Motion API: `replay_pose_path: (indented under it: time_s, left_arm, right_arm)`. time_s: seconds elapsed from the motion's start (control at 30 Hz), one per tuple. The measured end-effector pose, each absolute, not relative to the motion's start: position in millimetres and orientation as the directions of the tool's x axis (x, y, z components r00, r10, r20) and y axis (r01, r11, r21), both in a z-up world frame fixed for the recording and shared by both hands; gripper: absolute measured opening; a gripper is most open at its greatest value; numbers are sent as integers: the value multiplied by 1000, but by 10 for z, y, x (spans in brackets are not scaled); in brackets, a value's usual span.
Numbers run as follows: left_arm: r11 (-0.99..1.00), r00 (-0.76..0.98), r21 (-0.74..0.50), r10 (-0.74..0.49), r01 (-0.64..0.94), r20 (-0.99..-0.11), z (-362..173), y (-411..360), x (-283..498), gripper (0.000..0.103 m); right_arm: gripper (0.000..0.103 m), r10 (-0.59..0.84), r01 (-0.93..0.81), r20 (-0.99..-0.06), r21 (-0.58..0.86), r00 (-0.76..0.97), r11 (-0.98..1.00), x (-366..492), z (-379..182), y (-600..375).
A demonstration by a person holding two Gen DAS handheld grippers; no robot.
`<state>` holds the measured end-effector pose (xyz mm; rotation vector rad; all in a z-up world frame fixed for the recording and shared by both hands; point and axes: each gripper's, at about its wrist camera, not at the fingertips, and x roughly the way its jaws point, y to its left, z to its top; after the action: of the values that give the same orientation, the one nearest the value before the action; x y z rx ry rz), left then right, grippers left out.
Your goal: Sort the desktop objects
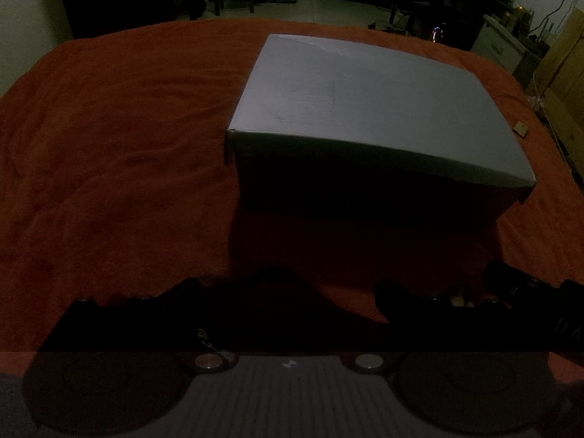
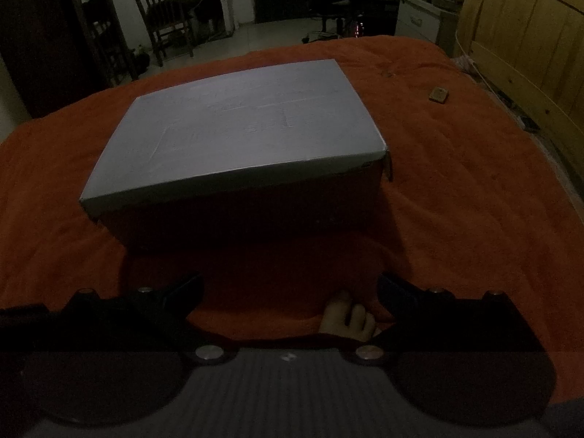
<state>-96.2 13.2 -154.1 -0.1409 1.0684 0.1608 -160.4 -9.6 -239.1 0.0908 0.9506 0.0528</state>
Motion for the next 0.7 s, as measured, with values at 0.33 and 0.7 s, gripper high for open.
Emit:
replay_pose_path:
  time_s: [0.33, 0.7]
  left_arm:
    - [978, 475, -35, 69, -206, -877, -1534, 147, -968, 102]
    - [978, 474, -36, 67, -206, -878, -1550, 137, -967, 102]
  right_arm:
    - [103, 86, -9, -810, 99, 580, 995, -1590, -2407, -113]
    - [103, 83, -8, -813, 96, 576, 995, -1593, -2443, -132]
